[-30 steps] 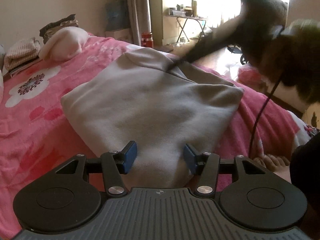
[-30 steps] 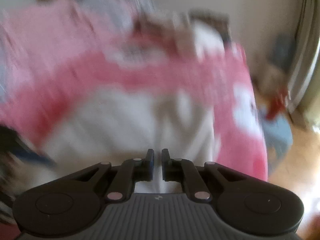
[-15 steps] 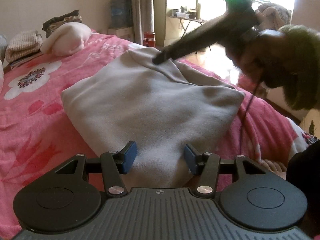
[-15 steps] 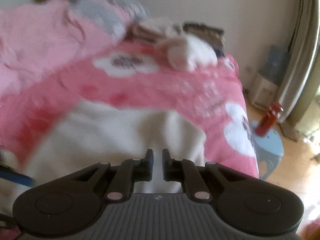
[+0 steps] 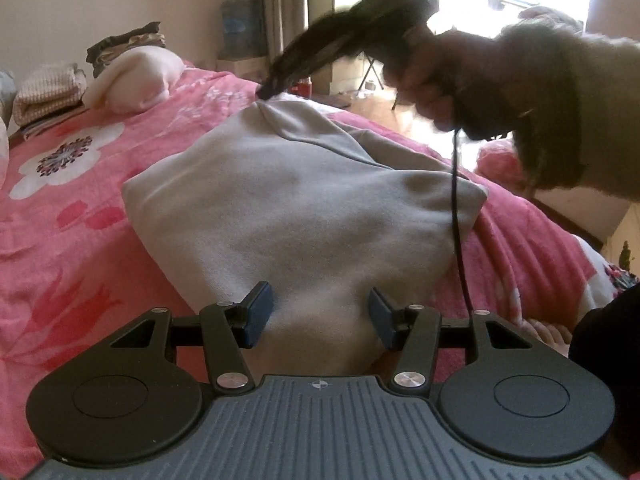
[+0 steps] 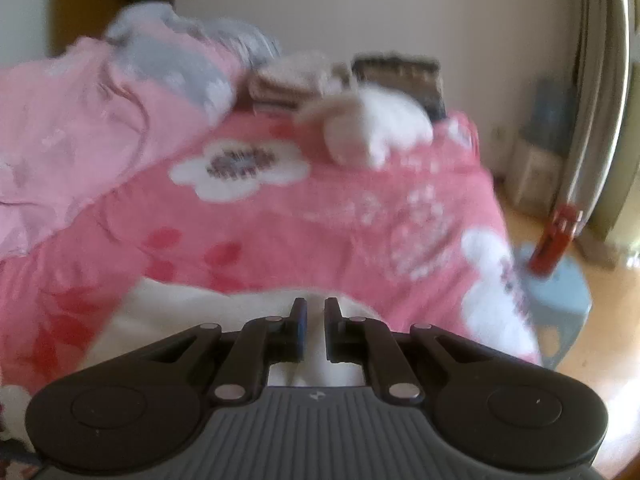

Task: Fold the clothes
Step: 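Press the right tool's fingertips down onto the hoodie's folded top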

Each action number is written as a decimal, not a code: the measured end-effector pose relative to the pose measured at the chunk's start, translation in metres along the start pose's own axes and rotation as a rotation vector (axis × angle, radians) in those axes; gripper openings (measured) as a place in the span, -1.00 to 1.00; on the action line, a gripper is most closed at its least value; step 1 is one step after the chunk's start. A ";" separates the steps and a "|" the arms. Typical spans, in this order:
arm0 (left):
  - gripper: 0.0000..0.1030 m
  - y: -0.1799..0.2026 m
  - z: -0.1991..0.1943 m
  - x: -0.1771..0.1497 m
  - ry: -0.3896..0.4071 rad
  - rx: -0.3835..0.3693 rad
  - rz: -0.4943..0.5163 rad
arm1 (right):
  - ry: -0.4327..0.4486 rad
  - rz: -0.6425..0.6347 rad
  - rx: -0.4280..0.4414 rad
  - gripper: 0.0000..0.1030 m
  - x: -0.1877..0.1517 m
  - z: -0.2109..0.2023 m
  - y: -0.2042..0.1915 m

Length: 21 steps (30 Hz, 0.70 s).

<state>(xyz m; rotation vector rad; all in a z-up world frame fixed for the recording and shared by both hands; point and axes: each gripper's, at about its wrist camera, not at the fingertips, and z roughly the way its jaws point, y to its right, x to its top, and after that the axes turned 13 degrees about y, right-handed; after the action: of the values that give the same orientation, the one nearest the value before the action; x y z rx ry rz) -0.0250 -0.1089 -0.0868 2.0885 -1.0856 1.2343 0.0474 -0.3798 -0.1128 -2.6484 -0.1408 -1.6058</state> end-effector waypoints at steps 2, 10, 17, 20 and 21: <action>0.03 0.001 0.000 0.000 0.004 -0.006 0.005 | -0.062 -0.017 -0.042 -0.92 -0.024 0.020 0.008; 0.03 0.001 -0.002 -0.002 0.006 -0.007 0.006 | -0.058 -0.013 -0.074 -0.90 -0.003 0.009 -0.002; 0.04 0.001 -0.002 -0.003 0.014 -0.009 0.001 | -0.040 0.023 -0.001 -0.89 0.005 0.024 -0.007; 0.04 -0.001 -0.003 -0.004 0.021 -0.020 -0.004 | -0.119 0.017 0.006 -0.96 -0.030 0.045 0.004; 0.04 -0.001 -0.003 -0.004 0.021 -0.021 -0.006 | -0.129 0.005 -0.008 -0.96 -0.025 0.043 0.001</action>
<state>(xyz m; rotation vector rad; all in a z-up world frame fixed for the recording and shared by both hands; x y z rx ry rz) -0.0265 -0.1045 -0.0889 2.0573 -1.0782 1.2342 0.0739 -0.3788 -0.1542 -2.7558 -0.1323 -1.4371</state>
